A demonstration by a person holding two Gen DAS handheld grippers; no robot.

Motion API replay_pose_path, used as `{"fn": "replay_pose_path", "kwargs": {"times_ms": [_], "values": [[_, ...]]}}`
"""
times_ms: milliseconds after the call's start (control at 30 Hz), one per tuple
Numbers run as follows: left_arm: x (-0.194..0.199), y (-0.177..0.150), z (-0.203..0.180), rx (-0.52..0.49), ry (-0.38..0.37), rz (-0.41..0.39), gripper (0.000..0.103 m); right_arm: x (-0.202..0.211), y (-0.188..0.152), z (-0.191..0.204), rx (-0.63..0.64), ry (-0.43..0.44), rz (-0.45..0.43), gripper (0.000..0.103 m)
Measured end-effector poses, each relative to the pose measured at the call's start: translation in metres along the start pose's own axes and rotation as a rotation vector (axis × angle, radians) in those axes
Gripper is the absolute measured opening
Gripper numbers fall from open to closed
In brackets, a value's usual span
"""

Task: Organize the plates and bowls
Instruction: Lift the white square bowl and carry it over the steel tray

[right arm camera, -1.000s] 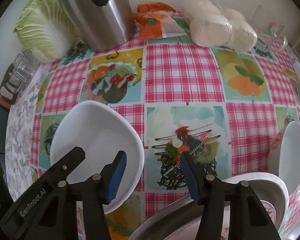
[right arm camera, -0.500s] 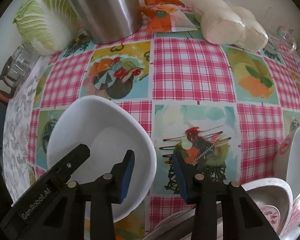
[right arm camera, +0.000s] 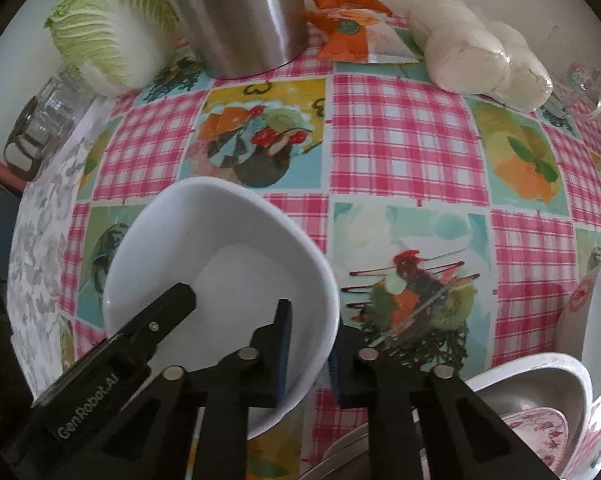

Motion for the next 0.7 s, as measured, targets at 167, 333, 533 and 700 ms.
{"fn": "replay_pose_path", "kwargs": {"times_ms": [167, 333, 533, 700], "values": [[0.008, -0.009, 0.008, 0.024, -0.028, -0.017, 0.020, 0.003, -0.007, 0.004, 0.015, 0.011, -0.012, 0.015], [0.033, -0.025, 0.008, 0.029, -0.039, -0.086, 0.020, 0.018, -0.018, 0.010, 0.034, 0.035, -0.041, 0.013], [0.072, -0.050, -0.005, 0.001, -0.019, -0.189, 0.020, 0.050, -0.041, 0.019, 0.079, 0.048, -0.101, 0.014], [0.100, -0.073, -0.015, 0.006, -0.044, -0.260, 0.021, 0.078, -0.059, 0.018, 0.091, 0.081, -0.155, 0.014]]}}
Point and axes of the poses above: each gripper's, at about its wrist camera, not at the fingertips, and x roughly against the way its jaws point, z to its left, y to its top, the point moved 4 cm from there along -x, roughly the way its jaws point, and after that the axes turned 15 degrees about z, right-handed, at the moved point
